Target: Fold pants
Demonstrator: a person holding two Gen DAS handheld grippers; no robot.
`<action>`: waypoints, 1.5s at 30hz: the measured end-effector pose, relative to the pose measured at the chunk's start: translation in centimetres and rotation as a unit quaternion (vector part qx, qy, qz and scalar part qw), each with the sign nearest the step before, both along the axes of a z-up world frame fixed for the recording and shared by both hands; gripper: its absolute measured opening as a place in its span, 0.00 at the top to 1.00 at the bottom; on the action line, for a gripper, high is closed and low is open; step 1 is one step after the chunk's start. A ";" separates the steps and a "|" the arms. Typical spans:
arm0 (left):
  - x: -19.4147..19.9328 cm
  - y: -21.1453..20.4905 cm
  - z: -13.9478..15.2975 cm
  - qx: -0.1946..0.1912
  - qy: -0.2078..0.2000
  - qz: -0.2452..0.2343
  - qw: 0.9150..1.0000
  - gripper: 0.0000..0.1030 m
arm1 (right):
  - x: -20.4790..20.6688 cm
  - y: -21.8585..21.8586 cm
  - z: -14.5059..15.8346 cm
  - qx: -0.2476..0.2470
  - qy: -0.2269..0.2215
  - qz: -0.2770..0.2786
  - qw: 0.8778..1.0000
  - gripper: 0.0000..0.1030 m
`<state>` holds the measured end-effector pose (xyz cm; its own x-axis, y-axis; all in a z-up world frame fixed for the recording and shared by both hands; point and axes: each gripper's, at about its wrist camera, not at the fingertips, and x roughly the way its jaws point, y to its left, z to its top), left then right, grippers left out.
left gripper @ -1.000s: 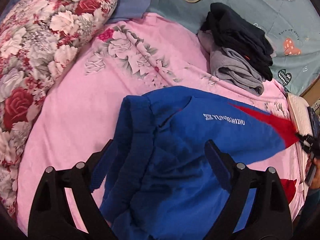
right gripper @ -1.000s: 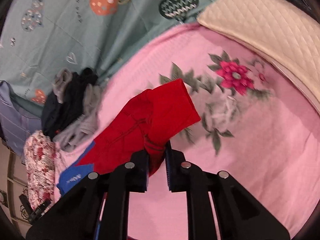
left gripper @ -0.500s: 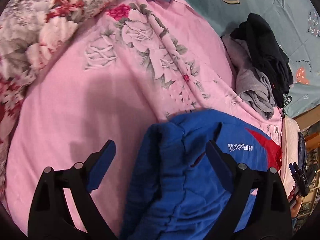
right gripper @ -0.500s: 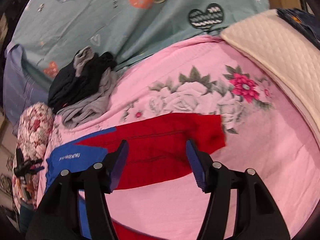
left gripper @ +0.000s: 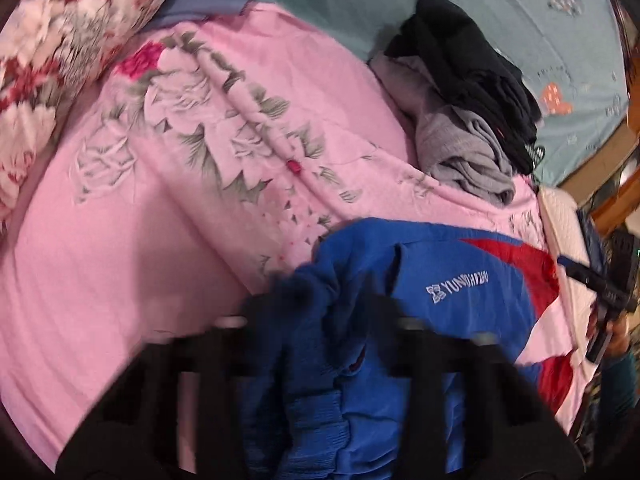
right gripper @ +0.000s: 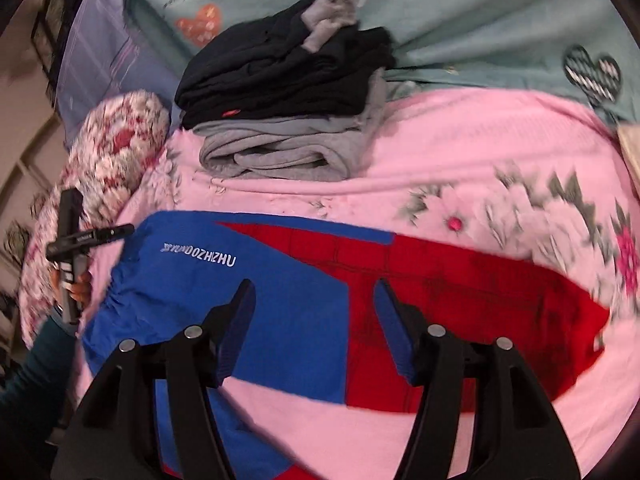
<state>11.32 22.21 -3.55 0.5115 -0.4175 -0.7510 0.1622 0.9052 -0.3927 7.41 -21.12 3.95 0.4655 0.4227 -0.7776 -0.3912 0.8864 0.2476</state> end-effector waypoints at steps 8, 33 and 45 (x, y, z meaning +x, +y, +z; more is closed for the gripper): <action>-2.4 -0.7 1.9 0.024 -0.060 -0.031 0.997 0.84 | 4.2 9.4 -3.3 -0.165 -0.040 0.153 0.973 0.40; -0.3 0.1 -1.6 0.025 -0.020 -0.036 0.999 0.20 | 8.7 13.7 -6.3 -0.179 0.015 0.305 0.935 0.48; -1.2 1.1 -0.2 0.014 -0.040 -0.019 0.999 0.84 | 7.4 13.4 -4.6 -0.190 -0.032 0.285 0.939 0.95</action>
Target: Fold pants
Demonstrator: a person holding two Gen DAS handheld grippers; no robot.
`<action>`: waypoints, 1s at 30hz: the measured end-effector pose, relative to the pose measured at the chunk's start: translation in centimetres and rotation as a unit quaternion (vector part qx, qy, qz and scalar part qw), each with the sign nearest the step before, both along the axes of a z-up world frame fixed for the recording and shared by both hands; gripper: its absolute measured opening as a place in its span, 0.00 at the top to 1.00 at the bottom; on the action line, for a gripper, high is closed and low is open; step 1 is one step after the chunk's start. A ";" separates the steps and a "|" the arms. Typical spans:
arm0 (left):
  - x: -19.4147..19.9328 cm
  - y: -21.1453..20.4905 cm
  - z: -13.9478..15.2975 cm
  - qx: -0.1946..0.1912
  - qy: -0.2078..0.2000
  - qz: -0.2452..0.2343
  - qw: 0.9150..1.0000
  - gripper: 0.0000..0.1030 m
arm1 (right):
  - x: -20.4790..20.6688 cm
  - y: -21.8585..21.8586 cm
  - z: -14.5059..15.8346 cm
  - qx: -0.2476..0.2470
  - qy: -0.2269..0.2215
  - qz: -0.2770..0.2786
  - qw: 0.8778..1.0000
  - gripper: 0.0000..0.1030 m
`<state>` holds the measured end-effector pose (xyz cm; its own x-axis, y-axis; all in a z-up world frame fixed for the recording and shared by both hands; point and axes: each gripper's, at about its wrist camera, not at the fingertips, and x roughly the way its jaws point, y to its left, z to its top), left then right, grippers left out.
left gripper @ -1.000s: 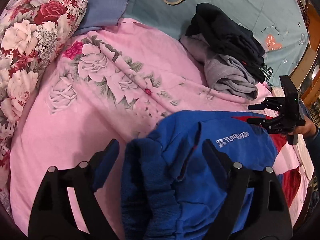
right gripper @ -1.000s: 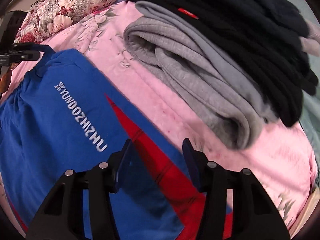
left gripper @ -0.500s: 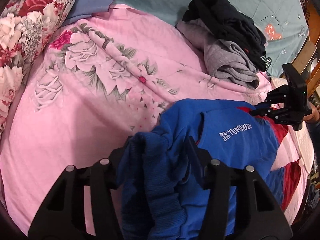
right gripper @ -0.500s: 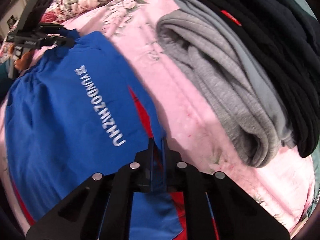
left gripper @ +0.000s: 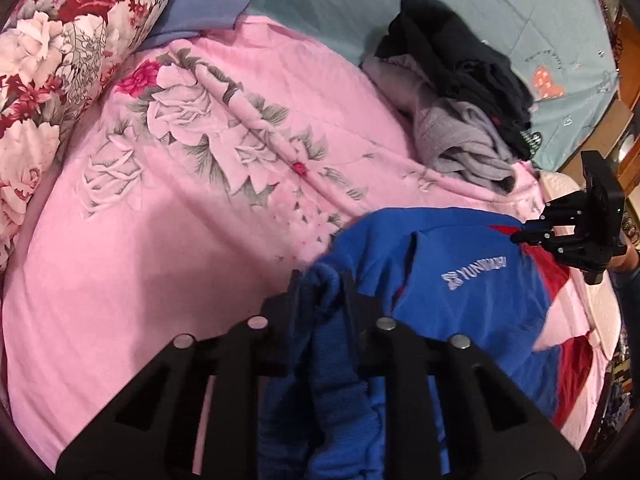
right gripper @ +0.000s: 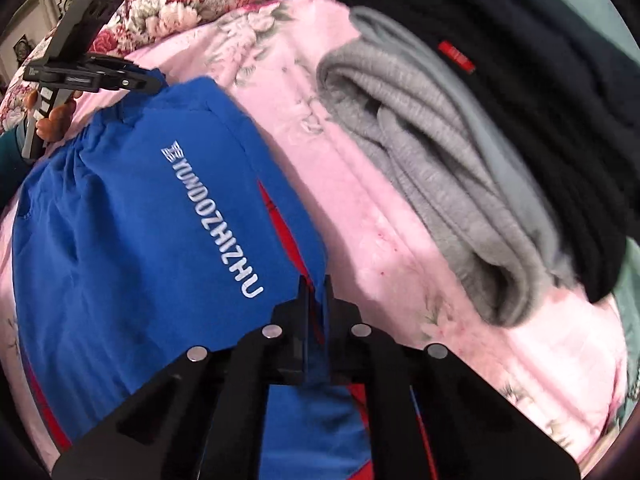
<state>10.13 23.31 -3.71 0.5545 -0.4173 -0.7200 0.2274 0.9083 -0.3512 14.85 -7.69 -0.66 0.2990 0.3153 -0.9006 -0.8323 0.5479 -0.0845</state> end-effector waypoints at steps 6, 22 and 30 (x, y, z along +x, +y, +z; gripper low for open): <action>-4.9 -1.3 4.0 0.044 -0.067 -0.019 0.997 0.85 | -5.6 -1.8 4.6 0.020 -0.062 -0.029 0.997 0.95; -21.8 2.9 -0.2 0.072 -0.066 -0.016 0.995 0.77 | -29.2 -1.8 2.8 0.044 -0.083 0.040 0.995 0.96; -22.7 4.4 0.0 0.082 -0.043 0.008 0.996 0.72 | -30.2 -0.8 0.3 0.062 -0.031 0.019 0.997 0.95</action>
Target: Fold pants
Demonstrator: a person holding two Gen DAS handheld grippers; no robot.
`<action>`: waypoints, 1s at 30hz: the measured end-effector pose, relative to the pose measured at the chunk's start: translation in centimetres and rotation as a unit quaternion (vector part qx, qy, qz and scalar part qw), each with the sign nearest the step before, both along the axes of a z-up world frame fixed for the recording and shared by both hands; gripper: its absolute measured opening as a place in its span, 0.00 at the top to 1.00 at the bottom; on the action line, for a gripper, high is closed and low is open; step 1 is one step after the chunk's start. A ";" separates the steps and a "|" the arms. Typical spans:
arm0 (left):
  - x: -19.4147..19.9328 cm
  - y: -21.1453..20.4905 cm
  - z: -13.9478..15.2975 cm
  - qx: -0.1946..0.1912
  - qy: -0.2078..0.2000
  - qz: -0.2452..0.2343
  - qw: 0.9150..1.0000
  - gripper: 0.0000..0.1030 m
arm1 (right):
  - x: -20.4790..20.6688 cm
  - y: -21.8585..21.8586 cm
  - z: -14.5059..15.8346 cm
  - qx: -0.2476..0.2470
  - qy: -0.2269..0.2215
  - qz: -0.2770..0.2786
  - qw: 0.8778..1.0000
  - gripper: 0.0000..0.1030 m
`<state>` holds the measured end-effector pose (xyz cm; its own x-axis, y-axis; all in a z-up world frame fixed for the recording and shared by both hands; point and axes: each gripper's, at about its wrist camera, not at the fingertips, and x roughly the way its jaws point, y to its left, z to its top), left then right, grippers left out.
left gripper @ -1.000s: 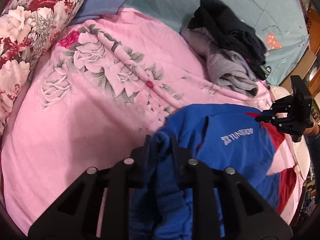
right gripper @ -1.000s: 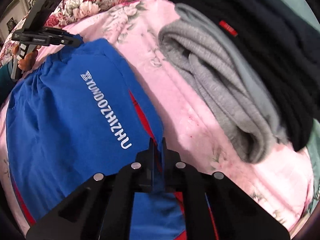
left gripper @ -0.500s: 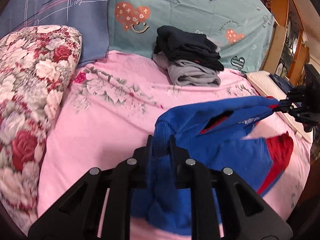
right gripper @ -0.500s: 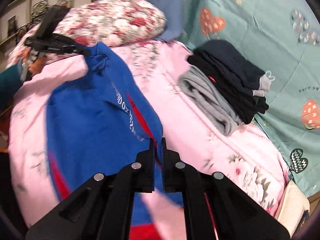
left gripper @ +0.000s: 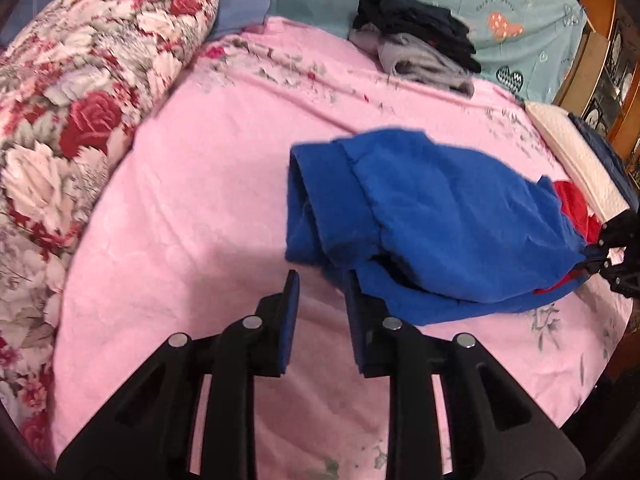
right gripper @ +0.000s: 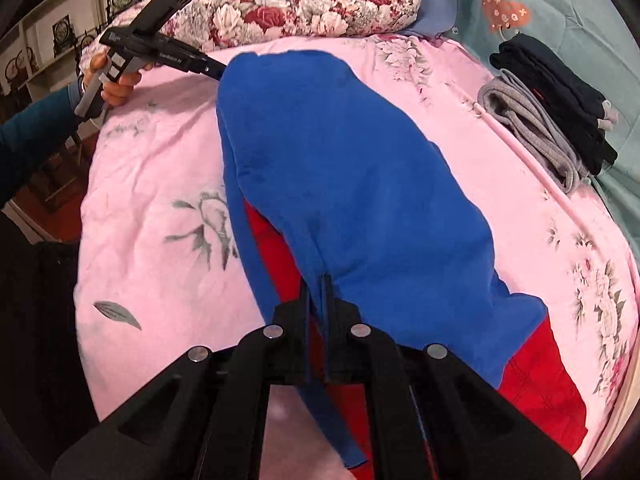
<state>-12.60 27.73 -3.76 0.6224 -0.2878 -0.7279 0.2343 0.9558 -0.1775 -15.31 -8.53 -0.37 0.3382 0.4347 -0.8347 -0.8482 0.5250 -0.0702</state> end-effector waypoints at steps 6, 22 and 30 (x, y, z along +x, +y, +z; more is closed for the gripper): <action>-0.2 -1.4 6.5 -0.061 -0.092 -0.013 0.994 0.30 | -1.7 0.7 -2.9 -0.023 0.012 -0.009 1.000 0.91; 3.8 -5.9 -1.4 0.099 0.061 -0.004 0.993 0.19 | 3.1 -30.9 3.5 0.181 0.074 -0.495 0.846 0.49; 3.6 -7.9 0.6 0.087 0.035 -0.014 0.995 0.18 | 5.1 -34.8 -3.0 0.295 0.194 -0.525 0.774 0.49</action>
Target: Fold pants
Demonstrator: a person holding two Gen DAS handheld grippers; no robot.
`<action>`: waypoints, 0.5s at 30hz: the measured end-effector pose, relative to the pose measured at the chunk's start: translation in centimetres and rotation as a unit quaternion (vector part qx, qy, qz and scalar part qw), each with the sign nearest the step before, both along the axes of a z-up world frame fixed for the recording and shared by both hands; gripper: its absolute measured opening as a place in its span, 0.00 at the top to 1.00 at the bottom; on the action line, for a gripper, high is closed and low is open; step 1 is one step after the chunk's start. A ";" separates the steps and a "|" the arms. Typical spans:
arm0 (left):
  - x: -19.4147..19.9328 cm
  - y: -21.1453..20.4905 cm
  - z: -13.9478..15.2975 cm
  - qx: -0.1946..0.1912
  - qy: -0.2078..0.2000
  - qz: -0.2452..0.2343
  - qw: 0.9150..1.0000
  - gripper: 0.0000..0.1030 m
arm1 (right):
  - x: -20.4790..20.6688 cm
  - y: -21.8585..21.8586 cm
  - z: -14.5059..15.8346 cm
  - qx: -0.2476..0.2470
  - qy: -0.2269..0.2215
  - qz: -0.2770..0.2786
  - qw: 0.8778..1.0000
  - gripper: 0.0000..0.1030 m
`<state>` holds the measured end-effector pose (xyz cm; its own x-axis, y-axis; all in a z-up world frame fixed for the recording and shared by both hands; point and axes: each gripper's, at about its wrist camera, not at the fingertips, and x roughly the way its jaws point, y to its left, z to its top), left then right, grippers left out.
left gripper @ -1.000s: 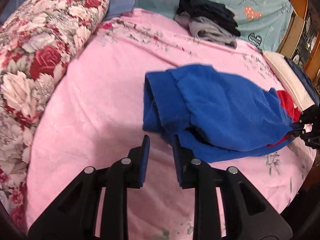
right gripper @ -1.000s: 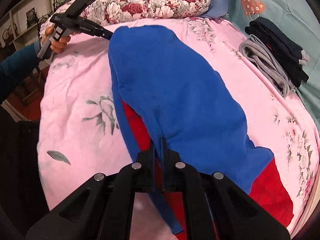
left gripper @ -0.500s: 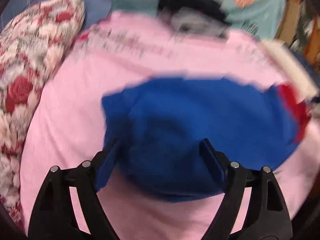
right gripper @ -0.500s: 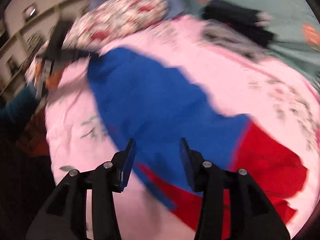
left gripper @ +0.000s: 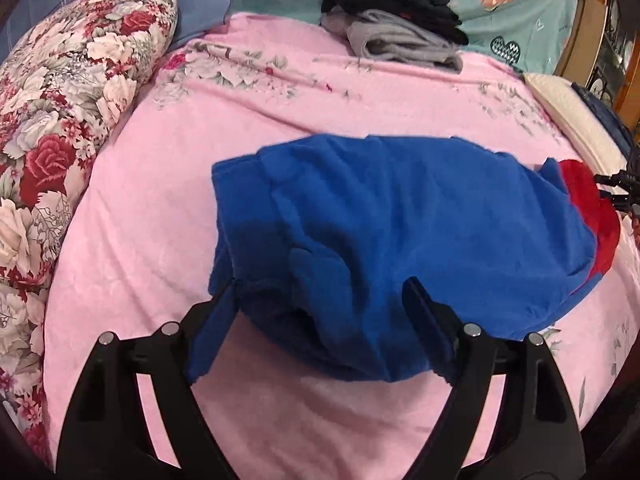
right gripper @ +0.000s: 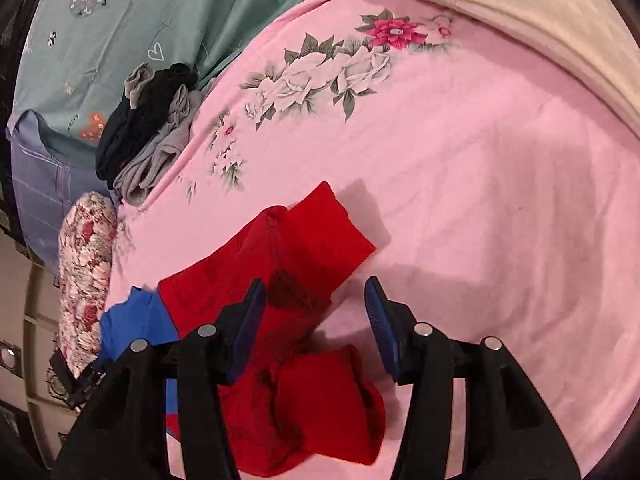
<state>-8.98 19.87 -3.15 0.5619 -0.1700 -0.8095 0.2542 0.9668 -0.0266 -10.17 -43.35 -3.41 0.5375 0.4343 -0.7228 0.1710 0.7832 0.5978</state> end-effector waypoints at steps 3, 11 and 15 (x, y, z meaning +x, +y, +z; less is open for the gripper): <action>1.1 0.1 -2.6 0.023 0.047 0.022 0.998 0.13 | 0.8 0.6 0.1 -0.009 -0.013 -0.001 1.000 0.57; 1.4 1.9 -2.5 0.010 0.058 0.042 0.997 0.13 | -1.7 3.7 7.7 -0.029 -0.117 0.029 0.992 0.84; 1.6 2.1 -2.4 0.013 0.067 0.034 0.997 0.13 | -5.3 4.2 12.8 0.002 -0.174 0.021 0.984 0.84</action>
